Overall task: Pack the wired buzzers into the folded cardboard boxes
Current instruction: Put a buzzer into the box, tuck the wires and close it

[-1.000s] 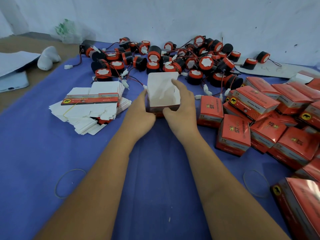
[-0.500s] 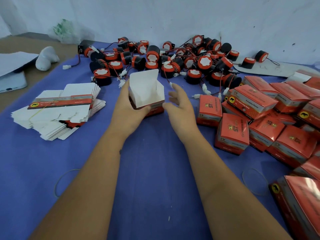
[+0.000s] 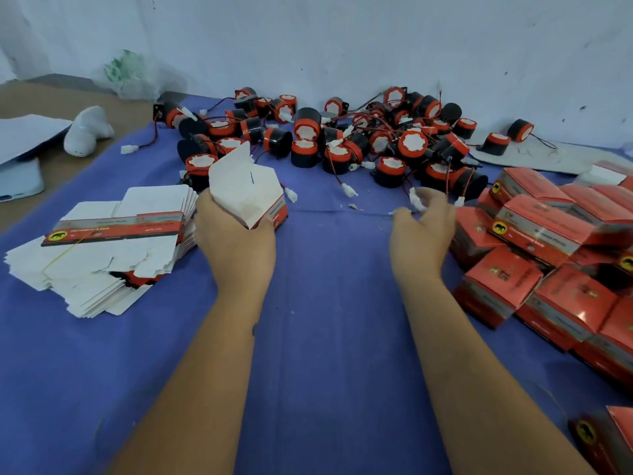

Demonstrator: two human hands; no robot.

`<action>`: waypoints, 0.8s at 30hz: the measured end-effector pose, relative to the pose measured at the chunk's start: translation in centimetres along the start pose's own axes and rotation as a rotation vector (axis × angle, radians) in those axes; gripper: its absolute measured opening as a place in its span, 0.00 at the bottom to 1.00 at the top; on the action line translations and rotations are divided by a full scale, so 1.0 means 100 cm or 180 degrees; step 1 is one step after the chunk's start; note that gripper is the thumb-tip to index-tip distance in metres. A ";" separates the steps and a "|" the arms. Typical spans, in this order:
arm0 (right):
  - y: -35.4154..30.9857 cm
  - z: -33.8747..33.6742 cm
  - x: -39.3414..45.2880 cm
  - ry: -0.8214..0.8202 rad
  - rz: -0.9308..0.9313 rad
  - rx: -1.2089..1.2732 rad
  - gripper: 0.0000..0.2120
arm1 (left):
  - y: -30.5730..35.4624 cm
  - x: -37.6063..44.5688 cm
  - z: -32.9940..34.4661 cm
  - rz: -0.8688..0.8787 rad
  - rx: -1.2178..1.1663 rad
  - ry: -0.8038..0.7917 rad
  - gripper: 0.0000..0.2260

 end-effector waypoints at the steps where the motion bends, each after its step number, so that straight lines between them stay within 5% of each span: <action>1: -0.007 0.015 0.002 -0.0217 -0.0164 -0.0208 0.16 | -0.002 0.001 0.002 -0.0048 -0.0030 -0.0018 0.28; 5: -0.029 0.086 0.018 -0.1078 -0.0691 -0.1270 0.15 | -0.005 0.004 0.005 -0.0040 -0.0075 -0.0058 0.29; 10: -0.010 0.141 0.033 -0.1645 -0.0594 -0.2594 0.20 | -0.011 0.006 0.011 -0.0129 -0.0155 -0.0209 0.30; 15: -0.034 0.123 0.012 -0.0877 -0.1457 -0.1887 0.14 | -0.013 0.007 0.011 -0.0176 -0.0197 -0.0241 0.29; 21: -0.039 0.051 -0.038 -0.0344 -0.1628 -0.0753 0.14 | -0.011 0.007 0.012 -0.0204 -0.0192 -0.0356 0.31; 24: -0.045 0.007 -0.058 0.0426 -0.1934 -0.0537 0.10 | -0.007 0.004 0.011 -0.0135 -0.0205 -0.0384 0.30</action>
Point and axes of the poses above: each hand's wrist, its own x-axis towards the middle knuckle, its own z-axis out of the palm, y = z × x, the point moved 7 cm from there along x, towards the middle knuckle, and after that the axes turned 9 degrees about z, right-handed, at the moved point
